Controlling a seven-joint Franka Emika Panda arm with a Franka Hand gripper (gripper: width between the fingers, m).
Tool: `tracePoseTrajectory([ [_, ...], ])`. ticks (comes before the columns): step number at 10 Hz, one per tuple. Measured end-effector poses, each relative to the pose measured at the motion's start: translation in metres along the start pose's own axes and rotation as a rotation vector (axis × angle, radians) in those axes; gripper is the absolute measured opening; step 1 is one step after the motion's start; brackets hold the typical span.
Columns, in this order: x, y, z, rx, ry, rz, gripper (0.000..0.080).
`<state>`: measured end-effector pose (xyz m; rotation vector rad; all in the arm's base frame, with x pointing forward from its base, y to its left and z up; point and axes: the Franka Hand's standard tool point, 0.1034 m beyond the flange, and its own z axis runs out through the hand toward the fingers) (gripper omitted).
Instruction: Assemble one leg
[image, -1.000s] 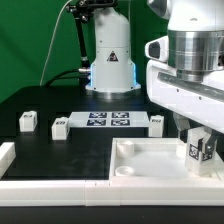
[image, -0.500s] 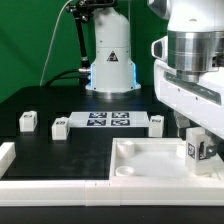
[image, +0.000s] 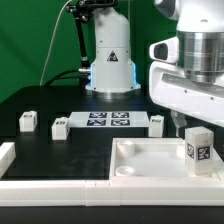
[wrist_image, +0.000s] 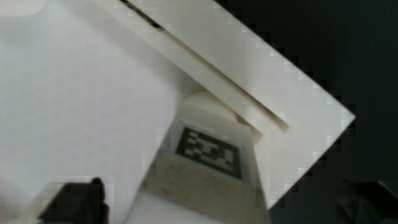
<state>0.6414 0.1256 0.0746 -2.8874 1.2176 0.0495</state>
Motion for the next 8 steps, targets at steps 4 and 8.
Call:
tracePoseTrajectory([
  [4, 0.001, 0.0, -0.001, 0.002, 0.004, -0.38, 0.0649],
  [8, 0.008, 0.005, -0.001, 0.0, 0.005, -0.755, 0.0649],
])
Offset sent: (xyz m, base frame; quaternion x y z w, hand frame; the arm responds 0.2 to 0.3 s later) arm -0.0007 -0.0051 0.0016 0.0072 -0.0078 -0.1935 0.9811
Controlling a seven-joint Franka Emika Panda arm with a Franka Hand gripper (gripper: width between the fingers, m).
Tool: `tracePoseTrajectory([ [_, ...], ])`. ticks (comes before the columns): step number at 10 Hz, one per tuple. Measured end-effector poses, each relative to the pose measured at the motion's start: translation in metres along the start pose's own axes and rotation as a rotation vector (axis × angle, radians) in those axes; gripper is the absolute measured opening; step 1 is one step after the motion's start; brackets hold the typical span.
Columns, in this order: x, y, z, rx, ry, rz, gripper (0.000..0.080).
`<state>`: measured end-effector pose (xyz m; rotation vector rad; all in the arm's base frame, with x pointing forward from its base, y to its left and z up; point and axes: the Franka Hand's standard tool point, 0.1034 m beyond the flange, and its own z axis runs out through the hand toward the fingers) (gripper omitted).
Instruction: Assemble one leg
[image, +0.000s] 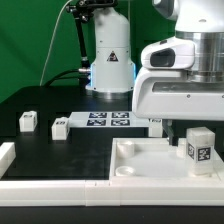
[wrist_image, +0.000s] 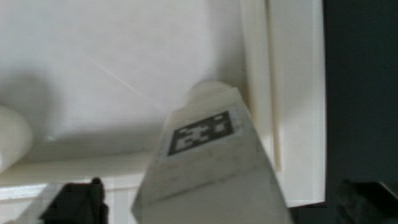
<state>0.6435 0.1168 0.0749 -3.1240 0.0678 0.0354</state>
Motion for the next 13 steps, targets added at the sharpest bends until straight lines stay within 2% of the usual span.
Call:
tracePoseTrajectory([
  [3, 0.0, 0.0013, 0.0002, -0.001, -0.001, -0.114, 0.0649],
  [4, 0.0001, 0.0013, 0.0002, -0.001, -0.001, -0.113, 0.0514],
  [5, 0.0, 0.0012, 0.0002, 0.0, -0.001, -0.095, 0.0514],
  [6, 0.0, 0.0012, 0.0002, 0.0, -0.001, -0.078, 0.0376],
  [7, -0.0001, 0.0012, 0.0004, 0.0, -0.001, -0.074, 0.029],
  [13, 0.0005, 0.0061, 0.0023, 0.008, -0.006, 0.613, 0.029],
])
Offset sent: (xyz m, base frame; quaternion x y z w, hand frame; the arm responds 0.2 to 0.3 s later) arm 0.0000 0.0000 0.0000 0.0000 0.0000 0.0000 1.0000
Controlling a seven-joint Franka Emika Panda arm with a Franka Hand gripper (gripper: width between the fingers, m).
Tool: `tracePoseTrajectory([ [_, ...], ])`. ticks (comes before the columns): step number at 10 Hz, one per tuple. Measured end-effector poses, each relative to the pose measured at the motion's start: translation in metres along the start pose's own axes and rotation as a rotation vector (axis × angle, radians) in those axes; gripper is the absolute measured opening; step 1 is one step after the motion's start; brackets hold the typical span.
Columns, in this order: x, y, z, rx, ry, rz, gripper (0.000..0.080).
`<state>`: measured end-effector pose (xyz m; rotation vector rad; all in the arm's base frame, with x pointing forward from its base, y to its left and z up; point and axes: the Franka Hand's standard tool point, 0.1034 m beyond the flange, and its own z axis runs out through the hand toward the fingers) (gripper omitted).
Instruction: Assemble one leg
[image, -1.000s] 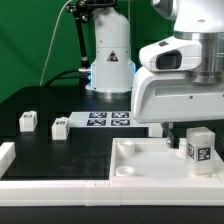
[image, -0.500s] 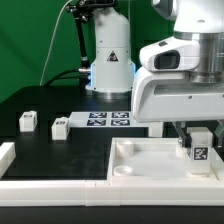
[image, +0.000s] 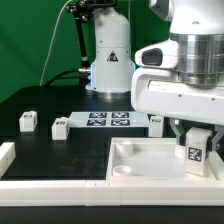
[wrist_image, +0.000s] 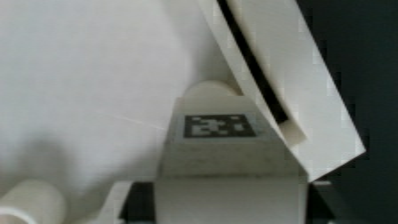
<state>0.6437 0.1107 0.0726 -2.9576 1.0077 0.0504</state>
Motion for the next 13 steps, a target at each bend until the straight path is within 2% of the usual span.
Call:
tracePoseTrajectory([
  [4, -0.0018, -0.0012, 0.0004, 0.007, -0.012, 0.476, 0.0291],
  [6, -0.0028, -0.0021, 0.0006, 0.006, -0.012, 0.576, 0.0291],
  [8, -0.0032, -0.0026, 0.0005, 0.006, -0.012, 0.575, 0.0536],
  [9, -0.0037, -0.0025, 0.0003, 0.003, -0.014, 0.532, 0.0536],
  [10, -0.0044, -0.0026, -0.0008, -0.003, -0.018, 0.455, 0.0626],
  [11, -0.0043, -0.0025, -0.0001, 0.001, -0.015, 0.344, 0.0642],
  [12, -0.0009, -0.0024, 0.0023, 0.022, 0.009, 0.228, 0.0642],
  [13, -0.0035, -0.0031, 0.0036, 0.013, 0.015, 0.11, 0.0648],
])
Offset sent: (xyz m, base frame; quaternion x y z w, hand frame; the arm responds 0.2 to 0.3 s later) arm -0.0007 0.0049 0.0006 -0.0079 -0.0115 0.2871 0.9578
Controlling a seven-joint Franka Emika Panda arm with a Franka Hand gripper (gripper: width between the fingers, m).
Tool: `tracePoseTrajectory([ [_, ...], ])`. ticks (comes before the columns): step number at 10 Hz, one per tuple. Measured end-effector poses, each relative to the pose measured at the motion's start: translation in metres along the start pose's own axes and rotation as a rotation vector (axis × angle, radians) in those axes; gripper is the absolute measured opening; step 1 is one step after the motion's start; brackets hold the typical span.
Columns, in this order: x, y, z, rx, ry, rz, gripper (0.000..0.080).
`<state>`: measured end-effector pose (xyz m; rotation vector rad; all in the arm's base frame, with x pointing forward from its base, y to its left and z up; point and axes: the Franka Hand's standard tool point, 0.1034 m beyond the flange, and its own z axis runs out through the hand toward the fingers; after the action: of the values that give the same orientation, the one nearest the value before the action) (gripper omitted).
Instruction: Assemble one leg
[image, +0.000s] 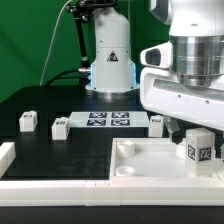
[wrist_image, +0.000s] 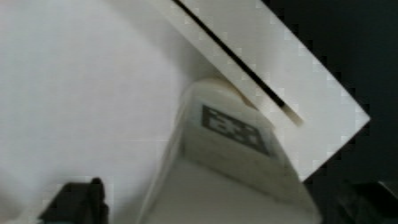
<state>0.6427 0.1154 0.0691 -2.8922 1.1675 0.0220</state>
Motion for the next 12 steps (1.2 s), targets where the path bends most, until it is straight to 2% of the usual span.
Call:
tracePoseTrajectory([
  [1, -0.007, -0.005, 0.0, -0.022, 0.023, -0.121, 0.0649],
  [4, -0.012, -0.009, -0.001, -0.04, 0.034, -0.426, 0.0649],
  [11, -0.001, -0.001, -0.002, -0.059, 0.03, -0.962, 0.0649],
  [12, -0.001, -0.001, -0.002, -0.059, 0.03, -0.96, 0.0516],
])
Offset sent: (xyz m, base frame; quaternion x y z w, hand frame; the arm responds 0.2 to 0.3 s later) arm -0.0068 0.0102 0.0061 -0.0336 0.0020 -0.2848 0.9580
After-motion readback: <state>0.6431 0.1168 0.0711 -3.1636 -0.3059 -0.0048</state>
